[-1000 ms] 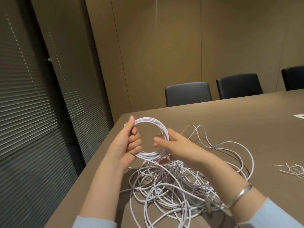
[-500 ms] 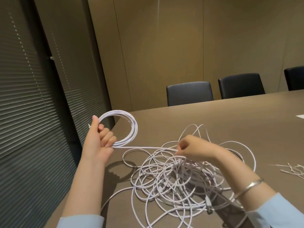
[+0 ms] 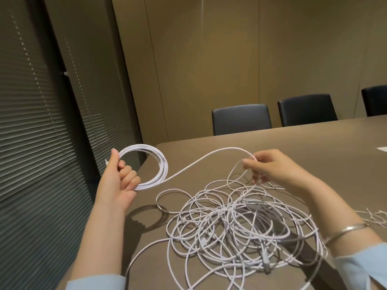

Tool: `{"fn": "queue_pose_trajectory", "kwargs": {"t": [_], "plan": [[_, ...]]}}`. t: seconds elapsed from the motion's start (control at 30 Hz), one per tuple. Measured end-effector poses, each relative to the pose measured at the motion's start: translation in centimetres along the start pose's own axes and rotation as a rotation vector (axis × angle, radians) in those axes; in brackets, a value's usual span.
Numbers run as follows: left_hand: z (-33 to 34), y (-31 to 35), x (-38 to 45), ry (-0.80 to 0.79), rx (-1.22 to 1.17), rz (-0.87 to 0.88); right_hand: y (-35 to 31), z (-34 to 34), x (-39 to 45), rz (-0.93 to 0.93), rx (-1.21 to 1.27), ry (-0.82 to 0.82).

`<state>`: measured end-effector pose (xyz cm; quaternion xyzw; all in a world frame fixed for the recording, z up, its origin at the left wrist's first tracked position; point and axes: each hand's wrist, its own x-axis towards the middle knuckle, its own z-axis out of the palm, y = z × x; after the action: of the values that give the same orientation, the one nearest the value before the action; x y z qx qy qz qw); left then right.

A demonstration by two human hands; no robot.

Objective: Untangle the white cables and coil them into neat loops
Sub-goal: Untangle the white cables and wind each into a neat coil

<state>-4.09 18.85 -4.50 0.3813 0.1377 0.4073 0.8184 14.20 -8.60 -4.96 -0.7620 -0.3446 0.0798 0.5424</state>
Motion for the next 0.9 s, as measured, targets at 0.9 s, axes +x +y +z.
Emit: {"fn": "queue_pose_trajectory", "kwargs": {"t": [0.9], "plan": [[7.8, -6.7, -5.0, -0.341, 0.296, -0.125, -4.6, 10.4, -2.6, -0.340, 0.121, 0.200]]}}
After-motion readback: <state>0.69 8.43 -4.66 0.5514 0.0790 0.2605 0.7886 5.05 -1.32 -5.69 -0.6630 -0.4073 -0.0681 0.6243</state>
